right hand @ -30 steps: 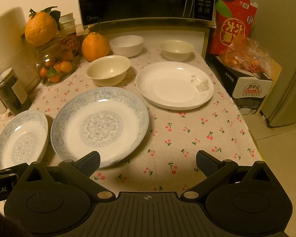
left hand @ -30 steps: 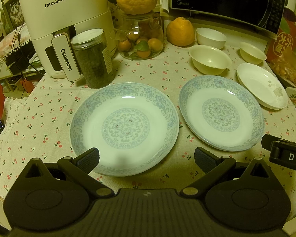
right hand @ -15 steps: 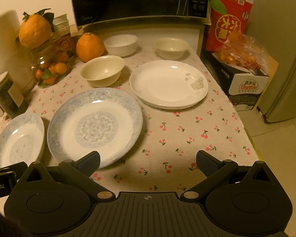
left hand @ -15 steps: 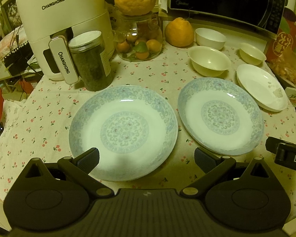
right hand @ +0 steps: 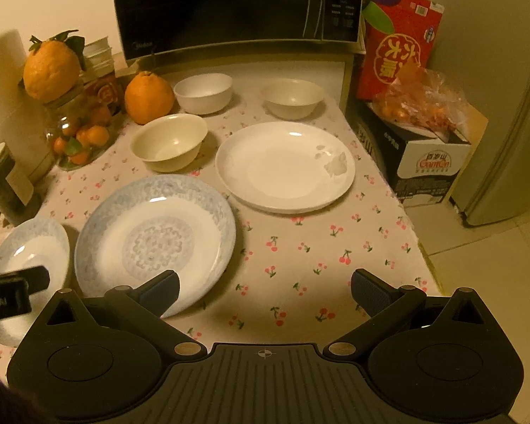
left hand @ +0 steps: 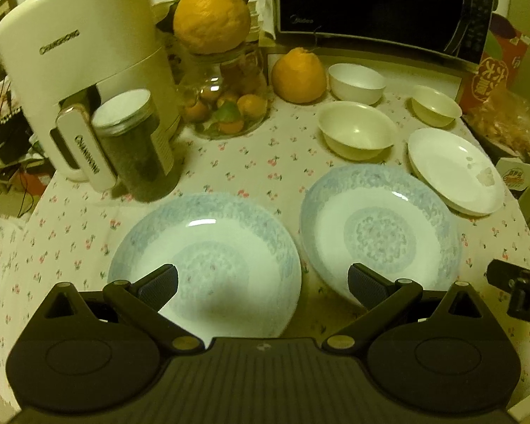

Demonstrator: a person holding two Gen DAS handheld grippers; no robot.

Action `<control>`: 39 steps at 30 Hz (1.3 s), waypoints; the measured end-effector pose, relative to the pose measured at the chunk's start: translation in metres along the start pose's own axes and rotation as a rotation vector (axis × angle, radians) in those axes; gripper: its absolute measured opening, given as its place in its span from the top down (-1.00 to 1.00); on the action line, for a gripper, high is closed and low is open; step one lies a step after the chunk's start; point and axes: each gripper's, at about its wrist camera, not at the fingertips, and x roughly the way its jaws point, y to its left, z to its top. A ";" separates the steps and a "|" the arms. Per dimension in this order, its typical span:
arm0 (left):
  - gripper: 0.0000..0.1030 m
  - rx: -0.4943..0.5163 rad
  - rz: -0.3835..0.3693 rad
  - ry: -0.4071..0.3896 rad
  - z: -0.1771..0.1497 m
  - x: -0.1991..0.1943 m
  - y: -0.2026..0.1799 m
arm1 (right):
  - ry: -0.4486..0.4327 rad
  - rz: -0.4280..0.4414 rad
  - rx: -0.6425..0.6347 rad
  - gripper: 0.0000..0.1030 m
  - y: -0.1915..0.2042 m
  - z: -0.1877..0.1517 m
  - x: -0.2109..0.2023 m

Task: Organize plates and bowls
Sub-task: 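Move both grippers toward the rim of a blue-patterned plate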

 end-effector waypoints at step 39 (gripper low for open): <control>0.06 0.260 -0.319 -0.077 0.038 0.094 -0.012 | 0.196 0.299 0.059 -0.75 -0.005 0.019 0.098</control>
